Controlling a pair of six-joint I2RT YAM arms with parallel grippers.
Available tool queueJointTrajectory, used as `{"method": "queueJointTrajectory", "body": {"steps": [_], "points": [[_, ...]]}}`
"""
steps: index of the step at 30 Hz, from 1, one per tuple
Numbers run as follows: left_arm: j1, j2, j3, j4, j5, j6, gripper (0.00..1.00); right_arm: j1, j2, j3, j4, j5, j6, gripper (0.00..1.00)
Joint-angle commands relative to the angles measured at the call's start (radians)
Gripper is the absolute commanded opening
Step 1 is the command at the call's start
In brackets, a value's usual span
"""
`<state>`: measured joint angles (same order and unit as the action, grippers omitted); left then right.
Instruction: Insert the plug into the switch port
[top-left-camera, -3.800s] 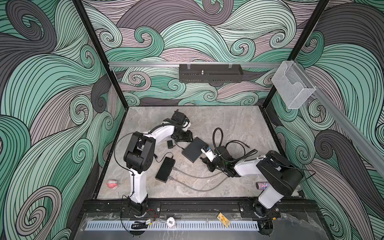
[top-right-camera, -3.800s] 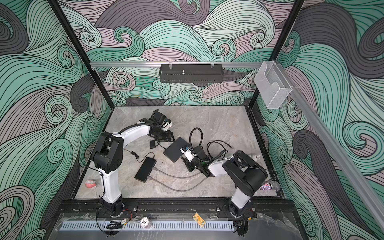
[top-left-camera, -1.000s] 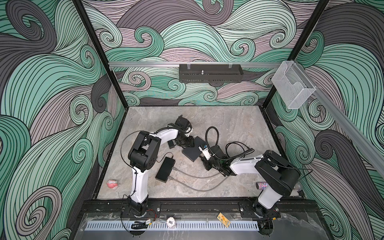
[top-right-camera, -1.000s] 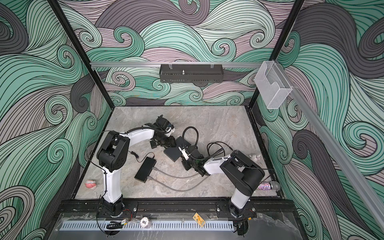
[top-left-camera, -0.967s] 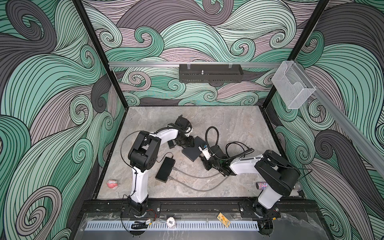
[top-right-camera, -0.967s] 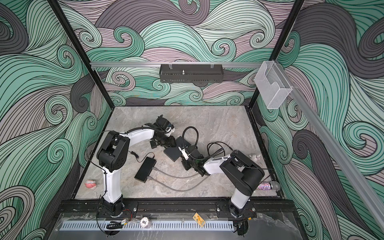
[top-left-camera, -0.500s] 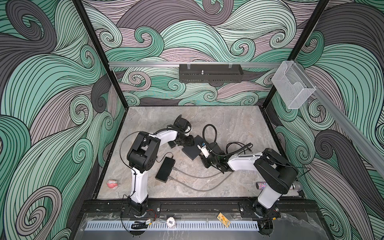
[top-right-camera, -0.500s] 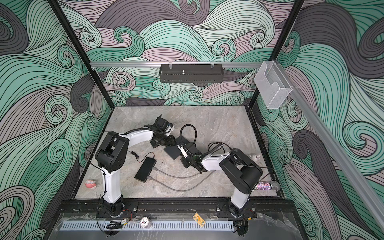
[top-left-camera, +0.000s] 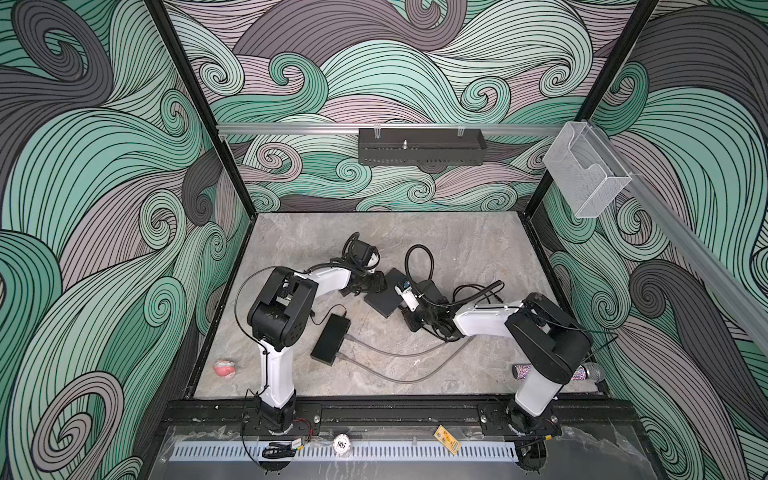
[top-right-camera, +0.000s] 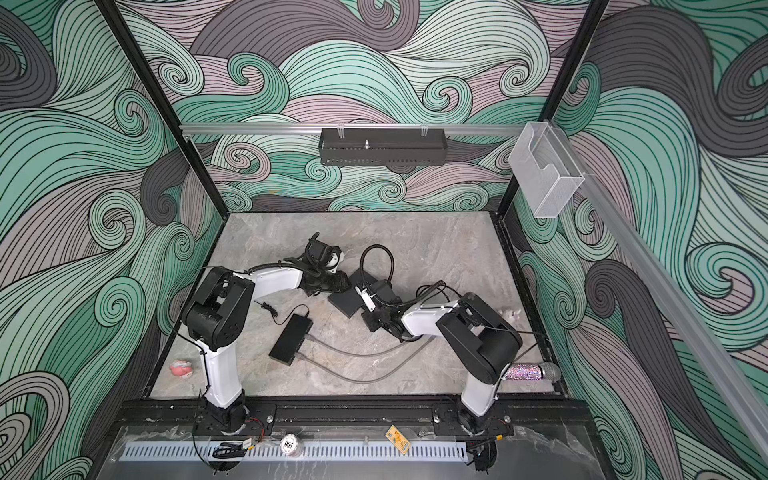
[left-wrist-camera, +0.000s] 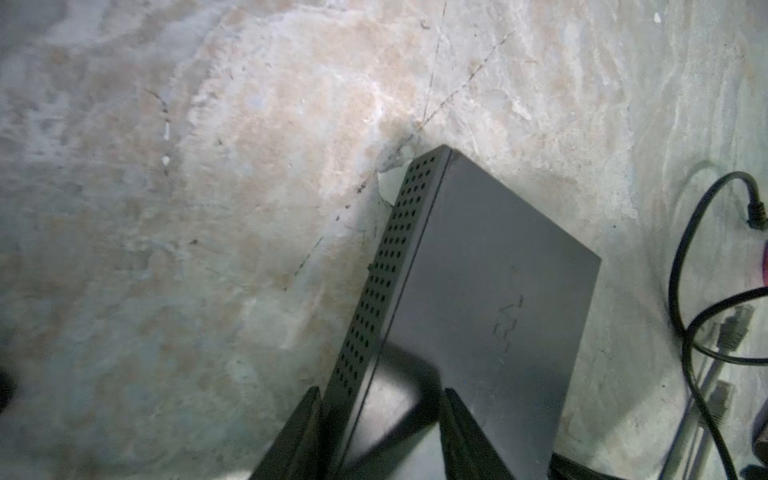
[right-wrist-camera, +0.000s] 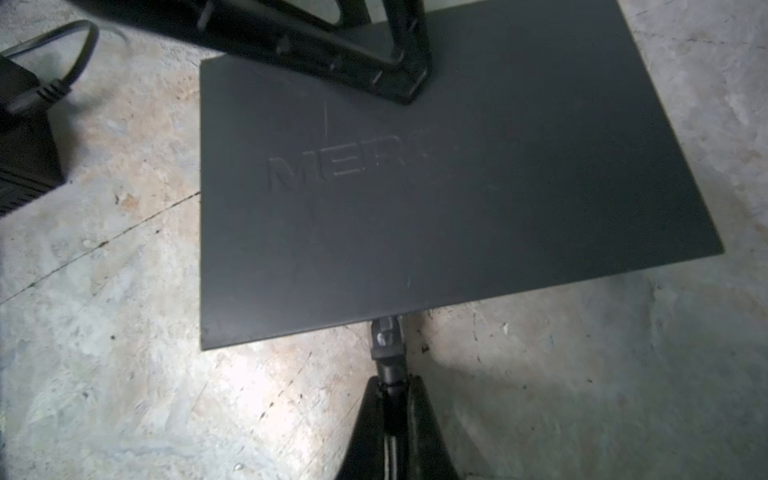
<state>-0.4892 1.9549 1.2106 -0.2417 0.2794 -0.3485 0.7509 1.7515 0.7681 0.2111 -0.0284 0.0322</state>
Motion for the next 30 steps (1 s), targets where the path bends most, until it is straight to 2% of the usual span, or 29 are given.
{"method": "queueJointTrajectory", "body": {"steps": [1, 7, 12, 15, 18, 22, 26, 30], "points": [[-0.125, 0.056, -0.054, -0.207, 0.236, -0.041, 0.43, -0.001, 0.022, 0.114, 0.319, 0.023, -0.037, 0.0], [-0.143, 0.058, -0.066, -0.187, 0.249, -0.051, 0.43, -0.001, 0.057, 0.18, 0.323, -0.048, -0.089, 0.0], [-0.158, 0.065, -0.079, -0.163, 0.261, -0.065, 0.42, -0.017, 0.084, 0.192, 0.412, -0.157, -0.133, 0.0], [-0.163, 0.07, -0.088, -0.149, 0.267, -0.07, 0.42, -0.041, 0.114, 0.179, 0.514, -0.258, -0.126, 0.0], [-0.164, 0.073, -0.091, -0.143, 0.269, -0.073, 0.42, -0.051, 0.142, 0.173, 0.558, -0.301, -0.115, 0.0], [-0.163, 0.073, -0.091, -0.14, 0.271, -0.073, 0.42, -0.05, 0.17, 0.176, 0.549, -0.309, -0.116, 0.0], [-0.164, 0.076, -0.09, -0.14, 0.275, -0.071, 0.42, -0.05, 0.171, 0.208, 0.439, -0.303, -0.153, 0.0], [-0.164, 0.082, -0.091, -0.139, 0.277, -0.069, 0.42, -0.054, 0.156, 0.21, 0.407, -0.387, -0.202, 0.0]]}}
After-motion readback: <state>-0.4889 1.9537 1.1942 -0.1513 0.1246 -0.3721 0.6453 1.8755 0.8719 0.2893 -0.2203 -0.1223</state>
